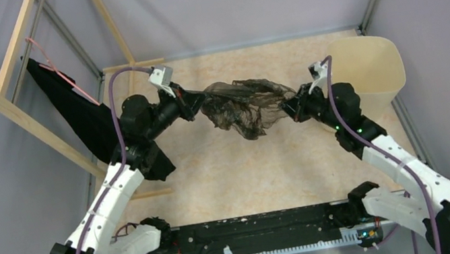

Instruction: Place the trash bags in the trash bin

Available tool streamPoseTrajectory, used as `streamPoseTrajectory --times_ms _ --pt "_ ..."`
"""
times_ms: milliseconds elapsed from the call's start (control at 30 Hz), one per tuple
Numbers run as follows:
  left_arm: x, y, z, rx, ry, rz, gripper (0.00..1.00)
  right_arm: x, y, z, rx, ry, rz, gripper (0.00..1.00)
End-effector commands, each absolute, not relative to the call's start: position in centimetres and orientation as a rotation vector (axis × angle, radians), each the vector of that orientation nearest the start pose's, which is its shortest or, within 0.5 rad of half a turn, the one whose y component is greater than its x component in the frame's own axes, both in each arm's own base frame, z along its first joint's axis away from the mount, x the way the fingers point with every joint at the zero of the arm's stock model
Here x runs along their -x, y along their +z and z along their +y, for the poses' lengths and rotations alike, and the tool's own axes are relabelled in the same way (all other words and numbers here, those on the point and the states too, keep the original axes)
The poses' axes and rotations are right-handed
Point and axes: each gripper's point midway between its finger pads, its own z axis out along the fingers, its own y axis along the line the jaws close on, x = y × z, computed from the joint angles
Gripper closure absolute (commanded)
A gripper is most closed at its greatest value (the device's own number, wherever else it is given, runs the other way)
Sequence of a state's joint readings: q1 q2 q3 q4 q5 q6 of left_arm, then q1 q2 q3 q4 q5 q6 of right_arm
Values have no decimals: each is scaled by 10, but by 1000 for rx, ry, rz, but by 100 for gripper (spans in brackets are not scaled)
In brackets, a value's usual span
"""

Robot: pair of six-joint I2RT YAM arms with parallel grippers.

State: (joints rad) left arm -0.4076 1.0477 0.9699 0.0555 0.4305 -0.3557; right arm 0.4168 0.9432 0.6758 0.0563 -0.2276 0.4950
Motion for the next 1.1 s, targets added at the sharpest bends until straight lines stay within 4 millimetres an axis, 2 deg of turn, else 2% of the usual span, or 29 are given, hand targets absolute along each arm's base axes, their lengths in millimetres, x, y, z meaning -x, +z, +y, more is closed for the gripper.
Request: streamPoseTrajectory --times_ms 0,67,133,167,267,333,467,567,667,767,900,967,1067 --pt "-292 362 -222 -447 -908 1500 100 -286 246 159 175 693 1854 100" --pt "-290 365 -219 -449 -893 1479 100 -283 254 149 145 730 1842 100" --pt "-288 368 -217 -446 -879 1464 100 -277 267 148 75 859 1844 100" --pt "-288 369 -215 -444 -873 1456 100 -271 277 153 64 951 1837 100" --pt "-285 373 -214 -452 -869 1435 100 -250 313 174 188 1159 1766 100" --pt "-280 377 -214 -465 -875 1417 100 -245 323 175 247 1144 1752 100" --pt "-268 391 -208 -475 -856 1359 100 -249 307 164 230 1031 1837 100" --pt "-266 402 -187 -387 -769 1314 100 -238 310 177 240 1181 1826 100" --pt "-265 412 -160 -263 -675 1269 100 -230 341 193 279 1378 1714 100" --pt "-265 415 -146 -193 -633 1247 100 -230 369 197 274 1454 1648 100" --pt "-270 411 -147 -184 -632 1275 100 -240 398 193 267 1379 1605 100" --pt "-274 407 -152 -194 -644 1299 100 -246 404 188 235 1328 1603 100" --pt "-278 402 -161 -227 -669 1320 100 -245 416 188 209 1363 1563 100"
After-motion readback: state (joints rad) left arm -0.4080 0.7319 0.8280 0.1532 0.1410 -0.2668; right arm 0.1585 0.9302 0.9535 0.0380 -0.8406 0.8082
